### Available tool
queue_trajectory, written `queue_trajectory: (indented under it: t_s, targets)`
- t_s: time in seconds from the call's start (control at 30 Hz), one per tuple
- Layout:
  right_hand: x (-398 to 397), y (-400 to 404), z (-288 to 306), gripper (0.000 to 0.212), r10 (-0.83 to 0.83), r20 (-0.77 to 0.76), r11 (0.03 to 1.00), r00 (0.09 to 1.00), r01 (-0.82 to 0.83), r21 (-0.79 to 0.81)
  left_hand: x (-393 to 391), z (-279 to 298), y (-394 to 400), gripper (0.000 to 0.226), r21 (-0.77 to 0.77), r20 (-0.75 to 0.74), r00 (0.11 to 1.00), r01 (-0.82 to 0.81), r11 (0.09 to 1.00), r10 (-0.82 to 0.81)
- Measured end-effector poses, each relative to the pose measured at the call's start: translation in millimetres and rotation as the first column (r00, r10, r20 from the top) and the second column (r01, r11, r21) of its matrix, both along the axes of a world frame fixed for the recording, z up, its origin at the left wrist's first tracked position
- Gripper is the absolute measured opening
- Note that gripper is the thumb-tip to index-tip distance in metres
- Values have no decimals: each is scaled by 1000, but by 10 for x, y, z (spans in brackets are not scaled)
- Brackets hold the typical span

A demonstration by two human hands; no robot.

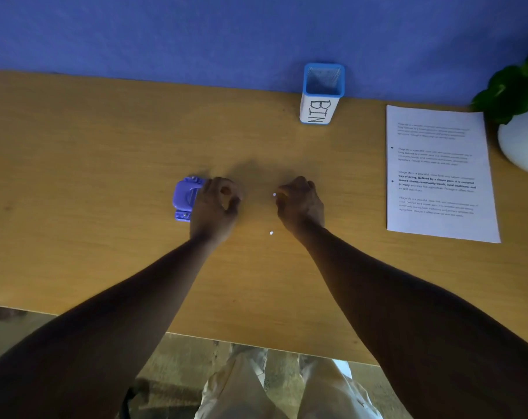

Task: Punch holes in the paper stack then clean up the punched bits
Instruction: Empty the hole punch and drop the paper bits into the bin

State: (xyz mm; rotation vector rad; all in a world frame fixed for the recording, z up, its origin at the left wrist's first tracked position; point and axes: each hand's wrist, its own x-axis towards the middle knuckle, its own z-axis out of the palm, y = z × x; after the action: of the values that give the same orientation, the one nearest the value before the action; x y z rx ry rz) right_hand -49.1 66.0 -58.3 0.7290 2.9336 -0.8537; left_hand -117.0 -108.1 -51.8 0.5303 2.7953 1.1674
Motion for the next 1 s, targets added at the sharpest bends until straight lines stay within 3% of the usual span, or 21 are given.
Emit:
queue_trajectory:
  t_s: [0.17, 0.27, 0.4, 0.63, 0.8, 1.0]
  targets:
    - [-89, 11, 8, 21, 3, 35, 1000, 999, -1, -32, 210, -47, 121, 9, -23, 206, 963, 184, 983, -175]
    - [-129, 31, 23, 21, -55, 78, 993, 995, 62, -100, 311, -68, 129, 11, -20, 242, 950, 208, 978, -197]
    - [-176, 41, 33, 19, -69, 117, 989, 991, 83, -120, 388, -69, 118, 10, -14, 234, 951, 213, 977, -204]
    - [-214, -64, 82, 23, 85, 170, 994, 982, -94, 50, 448, -75, 69, 21, -42, 186, 952, 255, 966, -243]
    - [-199, 52, 68, 12, 132, 159, 990, 978, -123, -68, 461, -68, 77, 30, -94, 150, 947, 300, 949, -284]
    - [-160, 107, 48, 9, 130, 119, 985, 984, -114, -131, 479, -58, 114, 24, -140, 92, 953, 299, 944, -288]
